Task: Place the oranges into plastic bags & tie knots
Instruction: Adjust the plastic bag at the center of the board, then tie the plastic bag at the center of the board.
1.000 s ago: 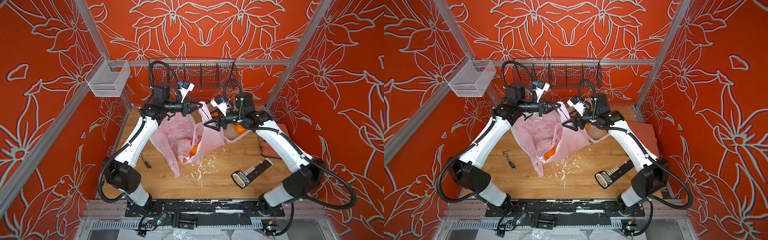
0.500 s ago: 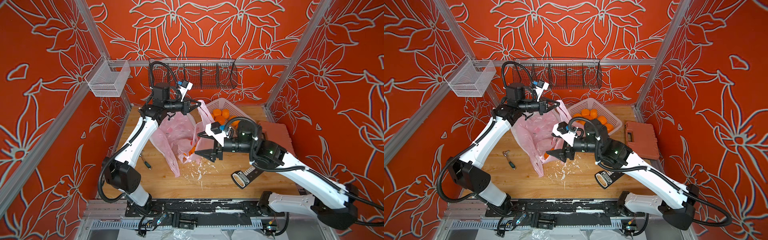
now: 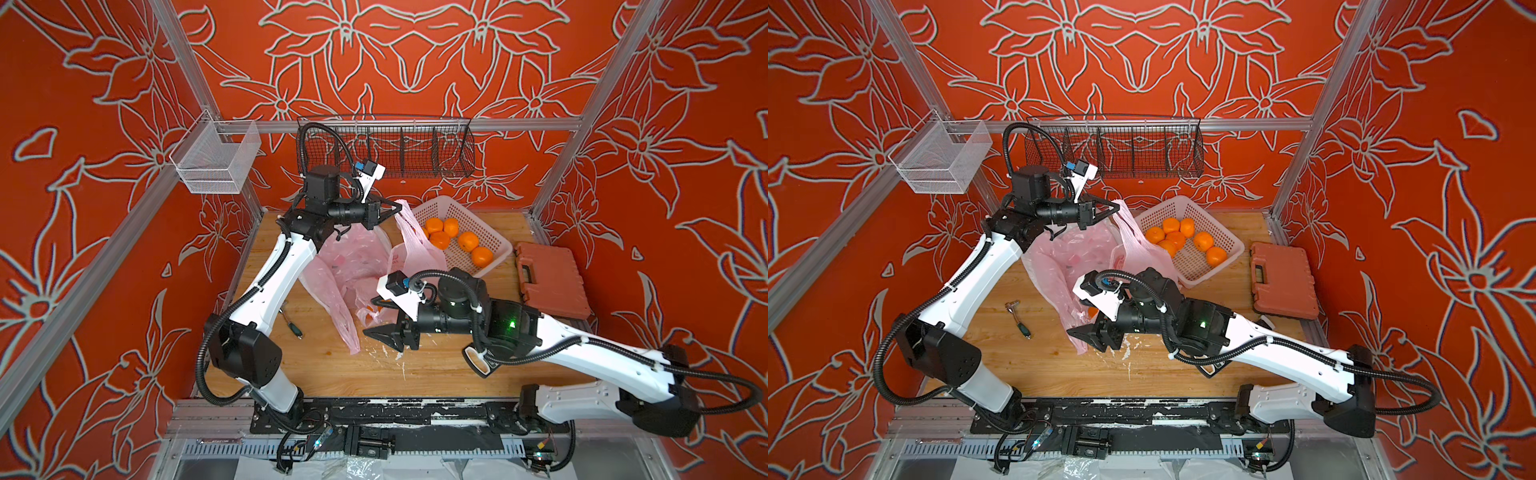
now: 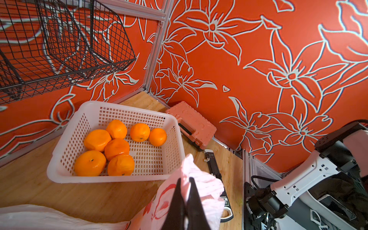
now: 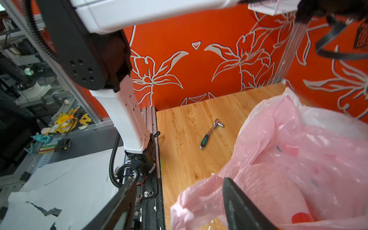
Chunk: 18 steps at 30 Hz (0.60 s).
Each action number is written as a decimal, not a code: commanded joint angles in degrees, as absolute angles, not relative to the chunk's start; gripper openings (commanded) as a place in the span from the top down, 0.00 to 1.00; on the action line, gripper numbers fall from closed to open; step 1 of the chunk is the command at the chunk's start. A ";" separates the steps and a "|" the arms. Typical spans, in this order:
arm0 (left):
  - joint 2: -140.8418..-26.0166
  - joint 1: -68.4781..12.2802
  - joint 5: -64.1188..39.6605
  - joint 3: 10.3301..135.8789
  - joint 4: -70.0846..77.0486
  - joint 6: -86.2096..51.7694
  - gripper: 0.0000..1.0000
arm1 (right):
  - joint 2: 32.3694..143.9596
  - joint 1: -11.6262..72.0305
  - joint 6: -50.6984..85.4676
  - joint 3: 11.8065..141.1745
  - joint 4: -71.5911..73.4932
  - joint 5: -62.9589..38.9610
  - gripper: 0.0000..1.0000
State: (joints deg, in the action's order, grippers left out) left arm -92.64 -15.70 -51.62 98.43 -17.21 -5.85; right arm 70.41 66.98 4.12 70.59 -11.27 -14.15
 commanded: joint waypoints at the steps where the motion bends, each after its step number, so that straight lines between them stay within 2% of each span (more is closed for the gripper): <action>1: -91.76 -15.48 -51.94 97.89 -16.44 -5.63 1.00 | 70.80 67.32 4.55 71.04 -11.25 -9.69 0.47; 5: -91.69 -15.21 -52.12 97.48 -16.10 -6.06 1.00 | 69.29 67.31 4.99 69.74 -10.01 -7.21 0.87; 7: -91.36 -15.21 -52.21 97.22 -15.91 -6.39 1.00 | 68.54 67.16 5.11 69.76 -9.07 -6.94 1.00; 12: -88.02 -15.29 -54.35 97.38 -15.12 -8.14 1.00 | 68.01 66.79 1.76 75.18 -11.78 -7.71 1.00; 18: -84.45 -17.39 -55.98 100.29 -21.61 -4.14 1.00 | 67.10 65.77 -1.86 79.99 -15.05 -6.59 1.00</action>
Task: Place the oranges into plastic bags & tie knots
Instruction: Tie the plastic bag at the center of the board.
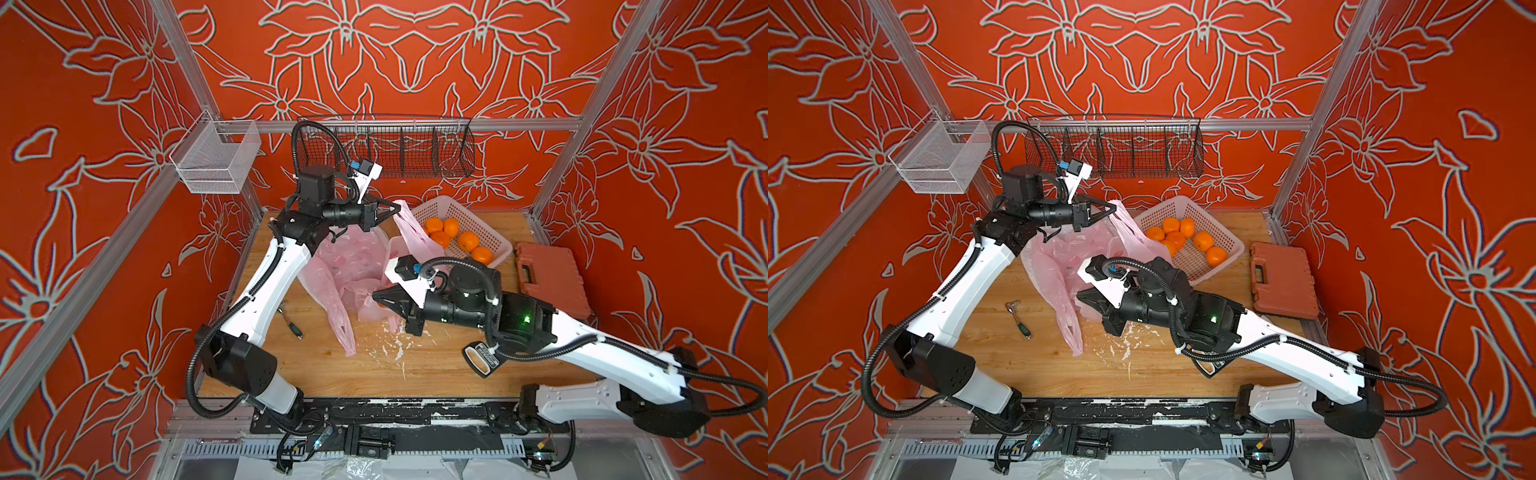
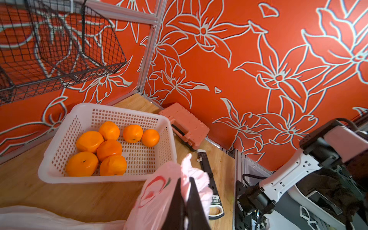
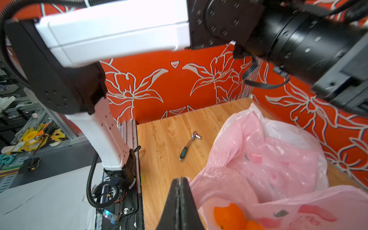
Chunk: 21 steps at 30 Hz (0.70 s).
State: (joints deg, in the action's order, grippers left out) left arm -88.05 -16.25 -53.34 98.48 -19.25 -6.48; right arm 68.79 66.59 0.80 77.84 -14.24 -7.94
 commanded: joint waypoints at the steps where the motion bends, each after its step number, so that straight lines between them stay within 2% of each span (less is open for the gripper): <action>1: -83.62 -17.49 -56.31 99.26 -21.49 -4.21 1.00 | 67.27 64.68 -1.49 79.97 -15.19 -6.98 1.00; 7: -78.43 -17.75 -55.69 91.13 -19.78 -4.83 1.00 | 67.95 56.87 3.77 76.59 -11.07 -16.74 1.00; 13: -73.83 -17.75 -49.70 85.10 -18.13 -6.06 1.00 | 68.60 50.62 4.84 74.12 -7.34 -25.57 1.00; 20: -69.65 -17.89 -44.84 78.67 -11.82 -12.93 1.00 | 70.64 47.25 6.31 73.66 -4.04 -26.51 1.00; 21: -68.89 -17.93 -45.50 77.54 -10.35 -13.18 0.92 | 70.92 47.09 6.16 73.69 -4.03 -26.67 1.00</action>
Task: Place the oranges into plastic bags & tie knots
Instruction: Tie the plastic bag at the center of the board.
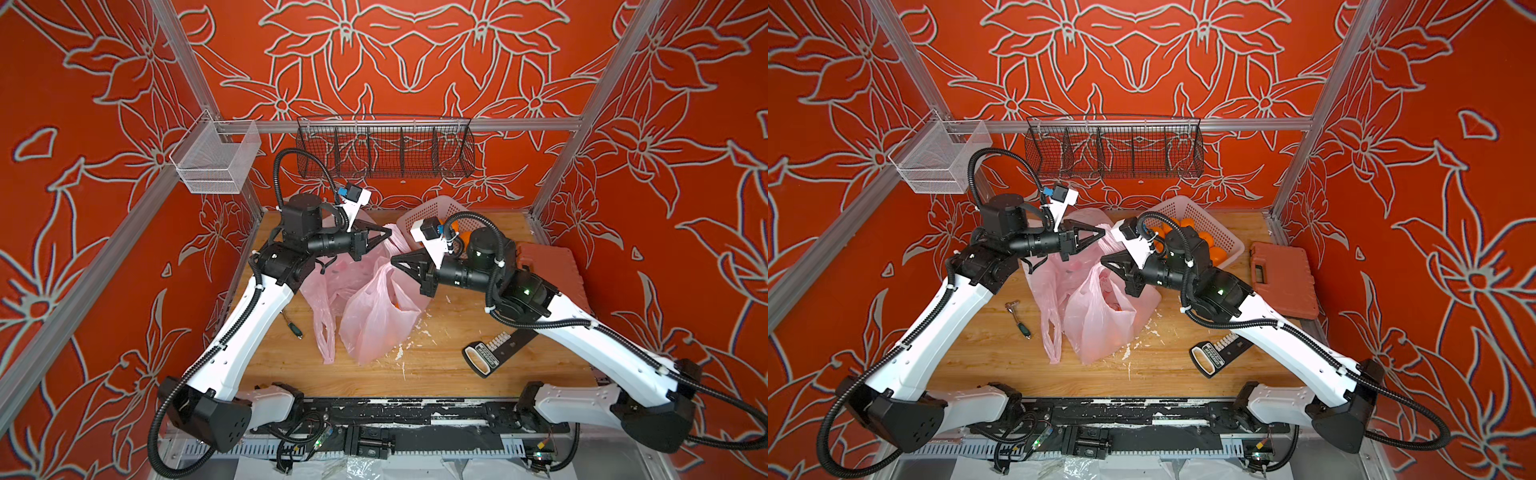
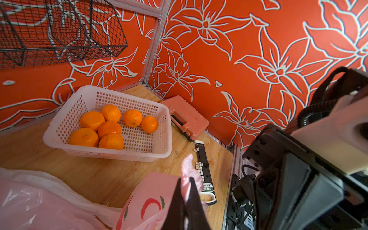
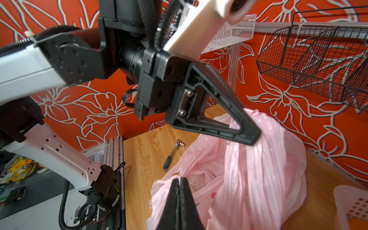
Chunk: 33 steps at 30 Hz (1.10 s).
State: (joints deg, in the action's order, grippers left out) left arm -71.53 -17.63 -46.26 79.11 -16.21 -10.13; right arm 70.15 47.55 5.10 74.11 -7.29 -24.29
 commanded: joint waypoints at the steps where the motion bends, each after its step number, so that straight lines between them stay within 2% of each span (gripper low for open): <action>1: -68.44 -17.94 -46.34 76.88 -9.41 -12.84 0.85 | 71.06 46.81 6.20 73.44 -3.83 -26.71 1.00; 4: -68.67 -17.97 -48.06 76.96 -9.19 -10.85 0.65 | 71.02 46.00 6.16 73.21 -3.77 -27.60 1.00; 9: -70.19 -17.94 -48.69 78.16 -8.69 -7.73 0.39 | 70.43 43.91 5.80 72.72 -4.56 -29.00 1.00; 11: -70.64 -17.93 -48.18 78.66 -8.59 -6.91 0.23 | 70.38 42.97 6.36 72.22 -4.09 -29.89 1.00; 13: -70.75 -17.93 -45.05 78.75 -8.92 -6.15 0.02 | 70.66 42.45 6.81 72.06 -3.62 -31.26 1.00; 17: -69.52 -17.13 -39.07 77.66 -10.45 -4.49 0.03 | 71.88 42.02 6.91 72.97 -3.30 -34.21 1.00; 24: -63.23 -12.03 -45.41 70.93 -6.35 -4.66 0.03 | 75.58 41.92 4.88 76.00 -4.16 -39.40 1.00; 27: -61.46 -9.32 -51.13 67.95 -3.05 -5.51 0.03 | 77.01 41.92 4.14 77.16 -4.49 -40.63 1.00; 33: -62.55 -8.79 -53.17 67.32 -2.05 -6.04 0.01 | 79.47 41.83 3.80 78.97 -3.50 -41.31 1.00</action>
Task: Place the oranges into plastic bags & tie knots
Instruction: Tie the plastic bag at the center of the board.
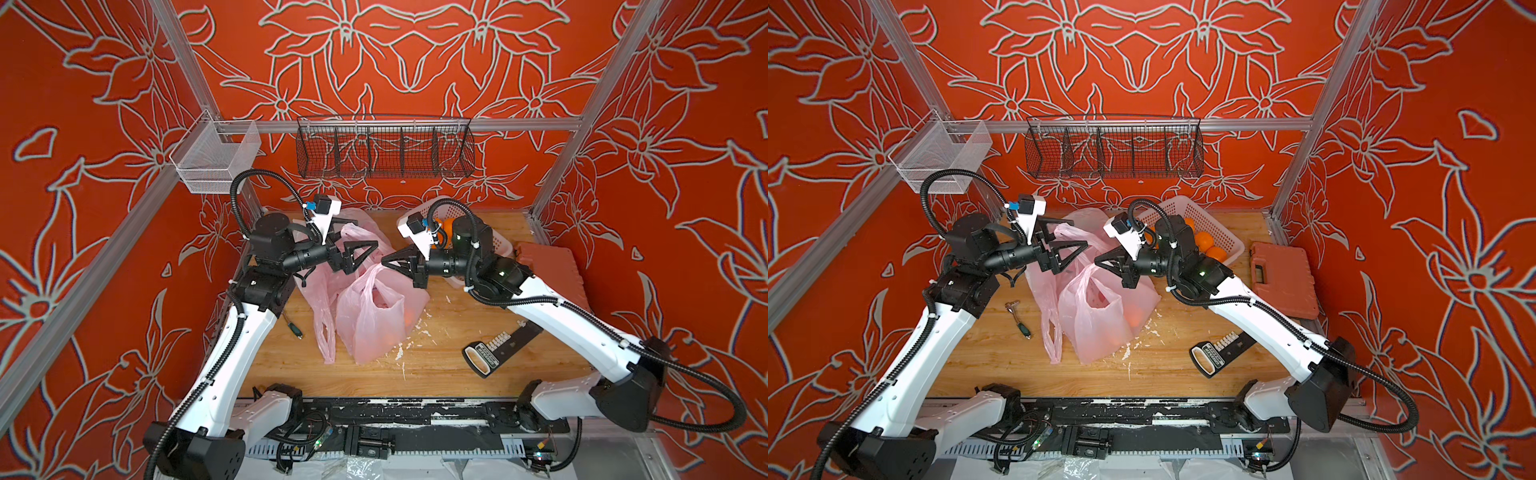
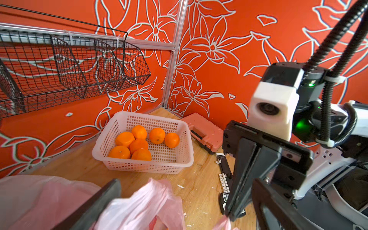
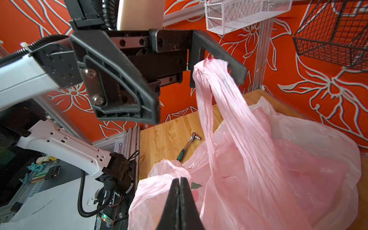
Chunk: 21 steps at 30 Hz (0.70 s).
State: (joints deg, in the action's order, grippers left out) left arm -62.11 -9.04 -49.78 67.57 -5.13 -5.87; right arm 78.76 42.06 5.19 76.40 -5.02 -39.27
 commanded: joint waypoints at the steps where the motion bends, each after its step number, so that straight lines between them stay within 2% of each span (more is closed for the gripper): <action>1: -62.87 -8.79 -53.18 67.39 -1.50 -6.15 0.02 | 79.70 41.85 3.83 79.12 -3.12 -41.35 1.00; 5: -65.27 -8.79 -53.20 68.98 0.09 -6.45 0.03 | 80.93 41.66 3.98 80.07 -2.27 -40.22 1.00; 7: -66.92 -8.79 -54.11 70.05 1.77 -7.46 0.06 | 81.25 41.33 4.69 80.01 -1.43 -38.94 1.00; 11: -70.50 -8.94 -60.02 72.25 4.99 -10.39 0.24 | 81.69 39.95 6.74 79.68 1.41 -38.69 1.00; 15: -71.17 -9.27 -62.02 71.96 3.72 -10.72 0.38 | 83.29 39.29 8.03 80.76 3.09 -40.36 1.00; 21: -66.64 -9.32 -60.09 67.78 2.16 -10.19 0.39 | 85.02 38.61 9.98 81.61 6.28 -41.72 1.00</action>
State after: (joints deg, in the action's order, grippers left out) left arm -69.56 -9.08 -59.16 68.88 1.85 -10.35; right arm 84.31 38.94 8.36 79.26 2.61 -40.03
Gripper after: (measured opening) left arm 0.614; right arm 0.042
